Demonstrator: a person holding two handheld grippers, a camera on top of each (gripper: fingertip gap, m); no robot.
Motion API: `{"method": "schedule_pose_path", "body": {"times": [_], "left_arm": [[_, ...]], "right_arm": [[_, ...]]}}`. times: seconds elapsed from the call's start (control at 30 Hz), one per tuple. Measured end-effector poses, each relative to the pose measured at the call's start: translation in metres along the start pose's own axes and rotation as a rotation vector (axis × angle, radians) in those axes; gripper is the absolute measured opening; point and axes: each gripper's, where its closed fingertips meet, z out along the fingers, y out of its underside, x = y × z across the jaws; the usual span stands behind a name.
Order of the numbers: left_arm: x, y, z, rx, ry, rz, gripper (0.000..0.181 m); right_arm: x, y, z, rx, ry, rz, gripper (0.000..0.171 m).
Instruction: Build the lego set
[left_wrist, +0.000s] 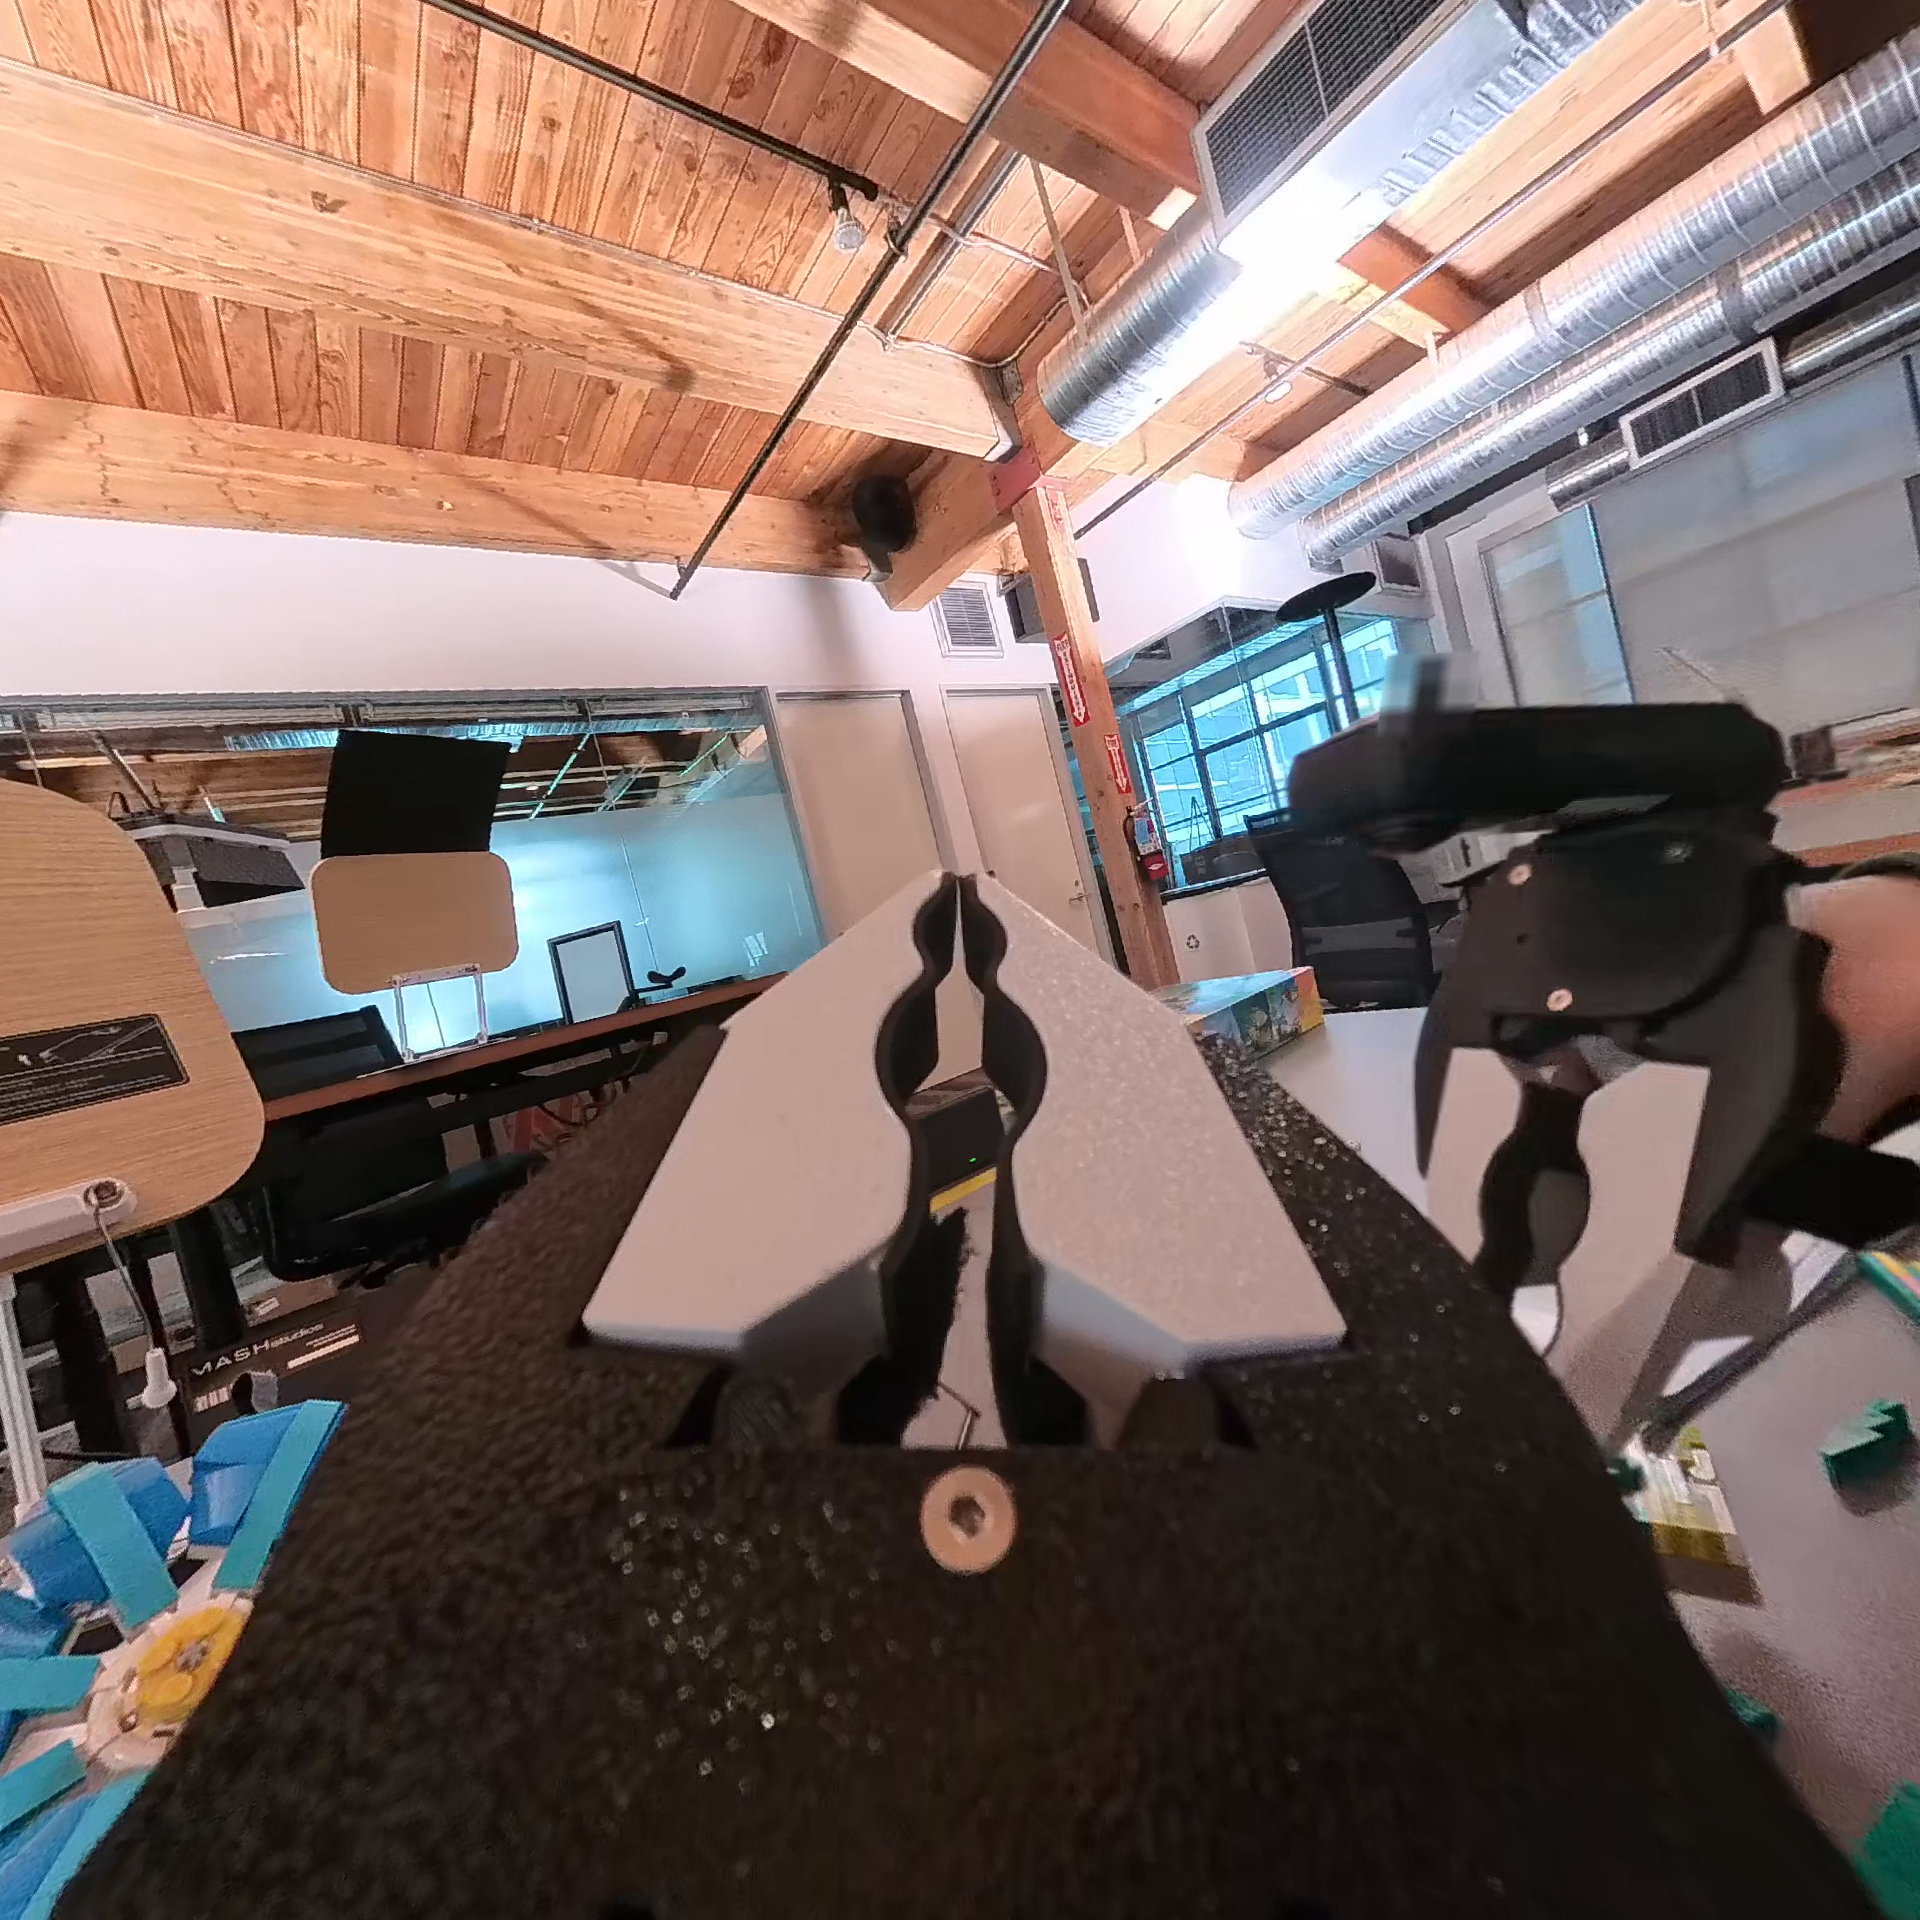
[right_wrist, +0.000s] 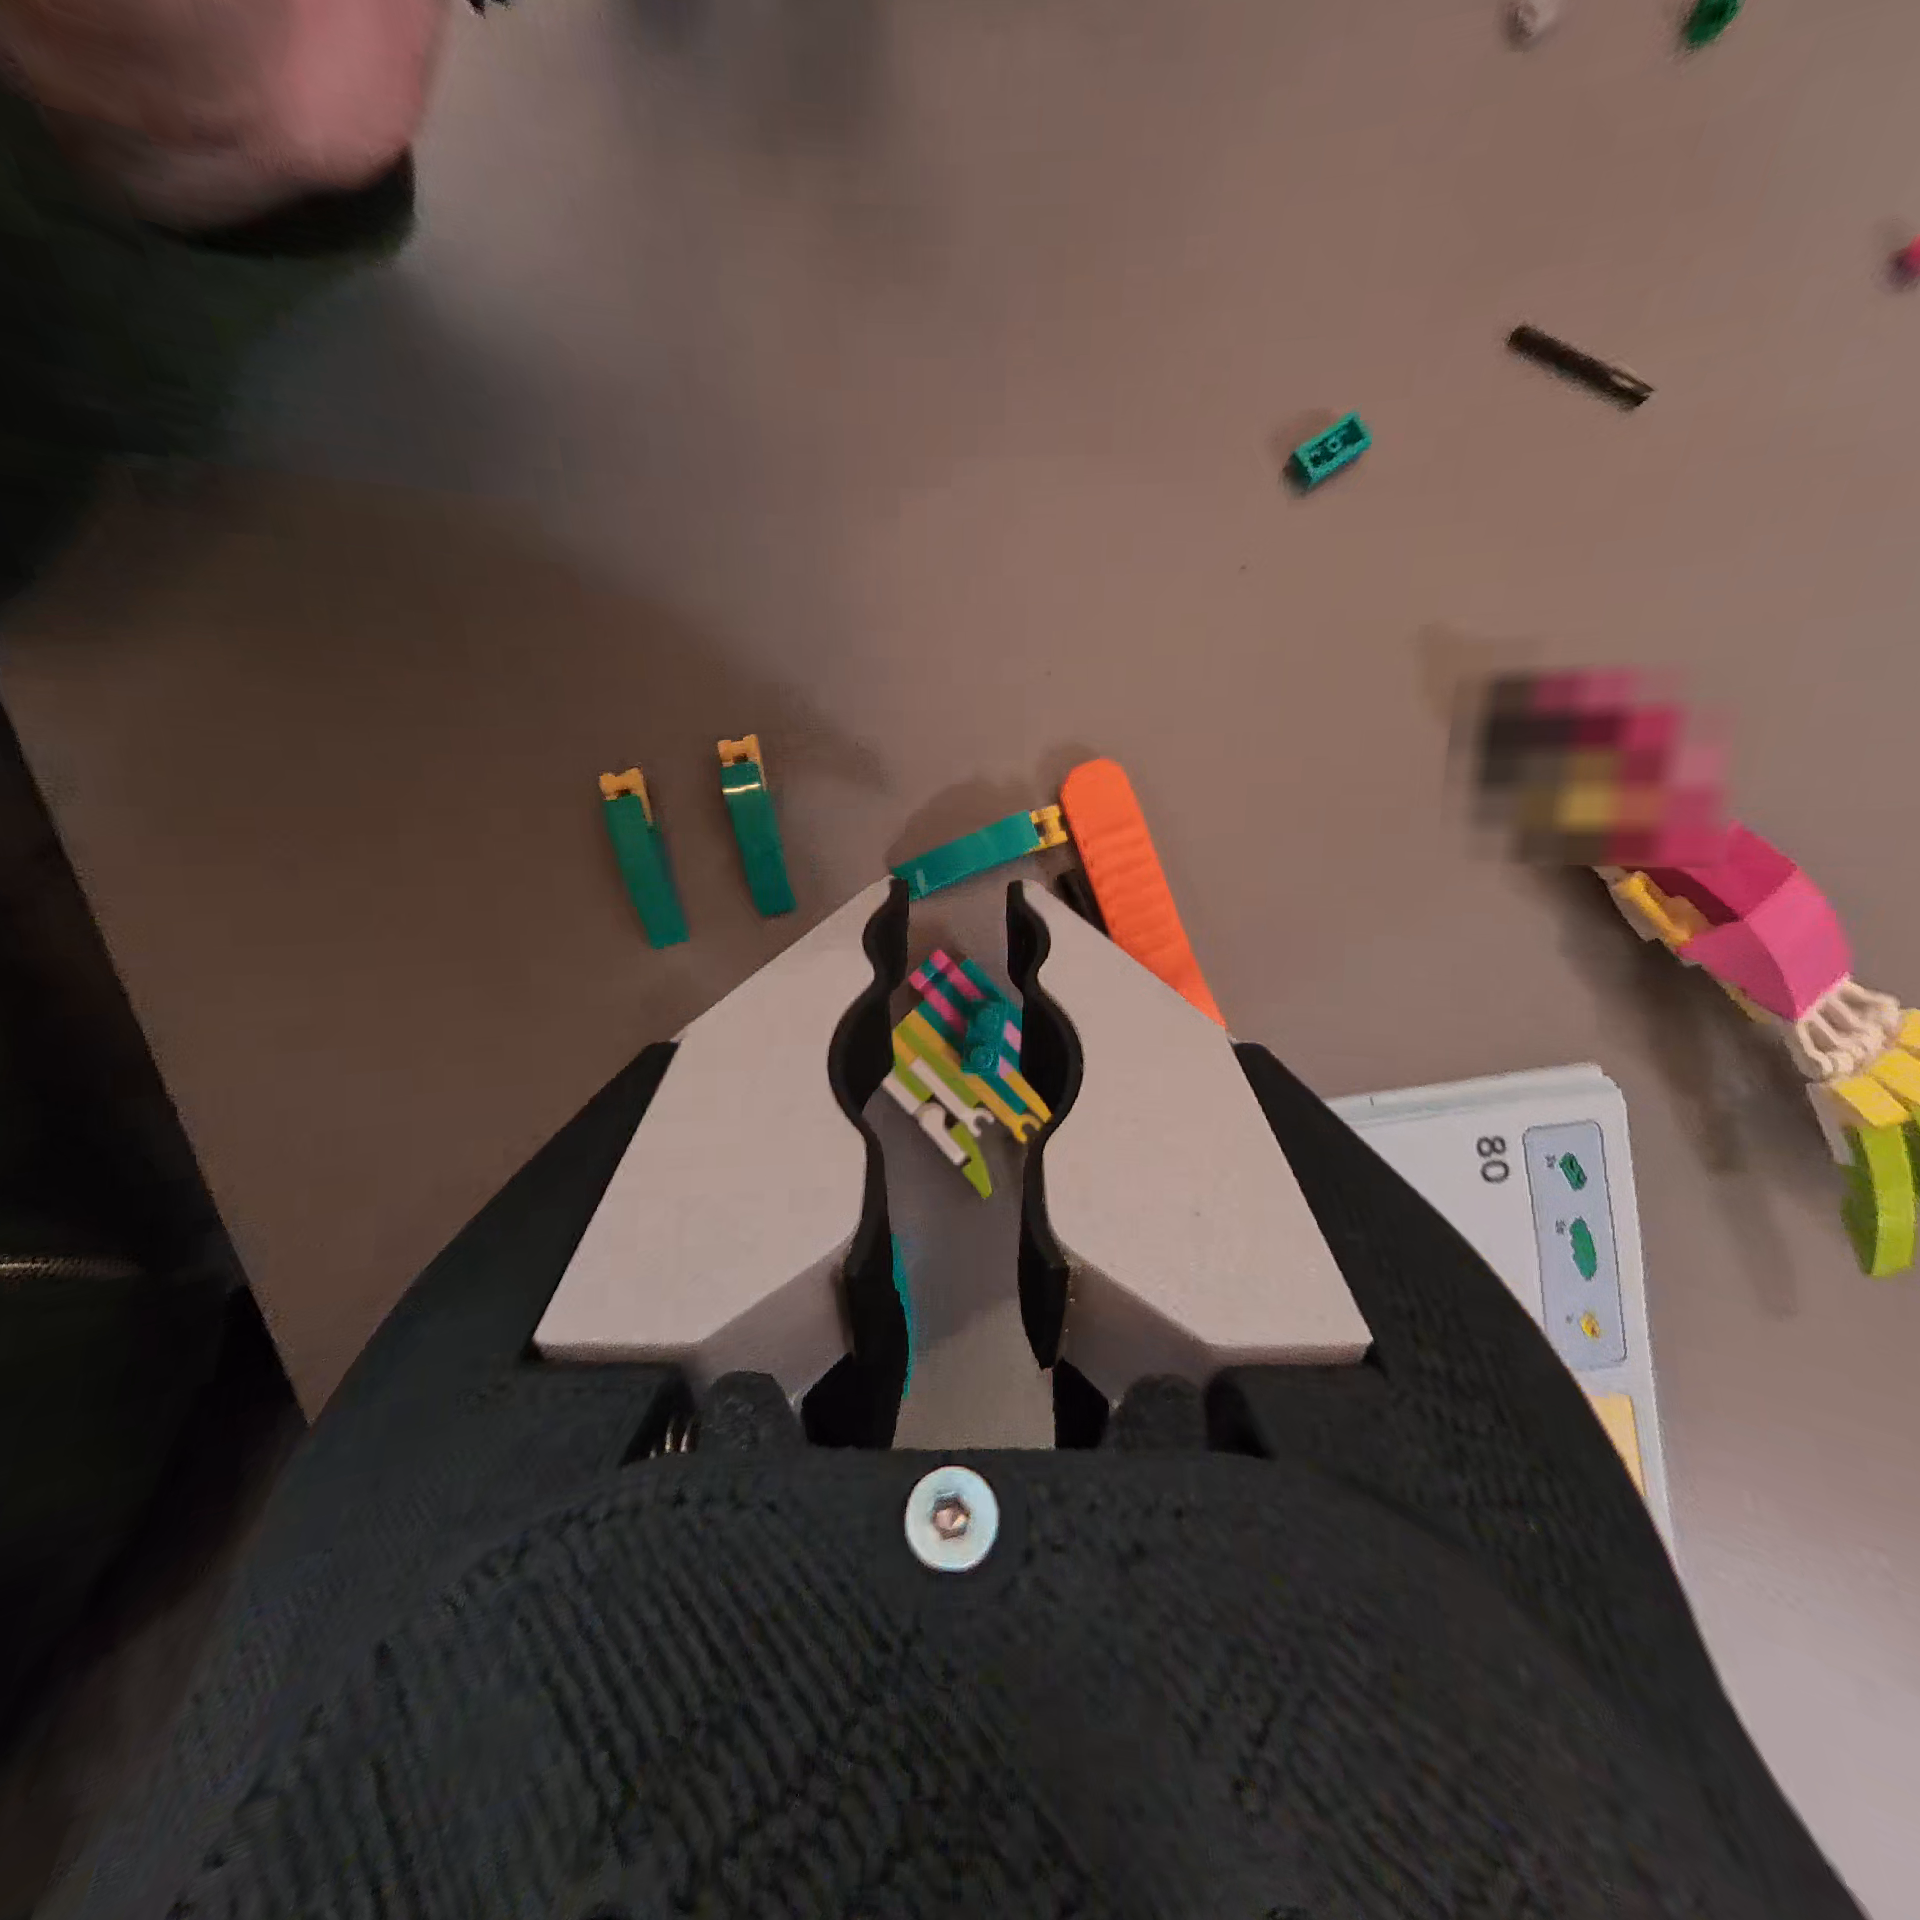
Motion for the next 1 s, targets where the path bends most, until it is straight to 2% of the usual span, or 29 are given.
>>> {"method": "schedule_pose_path", "body": {"times": [0.03, 0.17, 0.33, 0.63, 0.73, 0.87, 1.0], "left_arm": [[0.000, 0.000, 0.000, -0.002, 0.000, 0.001, 0.000], [-0.002, 0.000, 0.000, 0.000, -0.002, -0.012, 0.000], [0.000, 0.000, 0.000, 0.000, 0.006, -0.014, 0.000], [0.001, 0.002, 0.000, -0.008, 0.010, -0.014, 0.000], [0.002, 0.002, 0.000, -0.009, 0.011, -0.013, 0.000], [0.002, 0.002, 0.000, -0.008, 0.015, -0.017, 0.000], [0.005, 0.003, 0.001, -0.010, 0.023, -0.016, 0.000]], "right_arm": [[-0.001, -0.002, 0.004, -0.013, -0.009, 0.001, 0.017], [0.003, 0.008, 0.002, -0.085, 0.006, -0.045, 0.019], [0.007, 0.026, -0.009, -0.121, -0.057, 0.080, 0.018], [0.004, 0.035, -0.001, -0.135, -0.021, 0.005, 0.008], [0.001, 0.035, -0.016, -0.117, 0.008, -0.049, 0.006], [-0.034, 0.071, -0.045, -0.243, -0.130, -0.089, 0.006], [-0.043, 0.108, -0.046, -0.353, -0.142, -0.063, 0.007]]}}
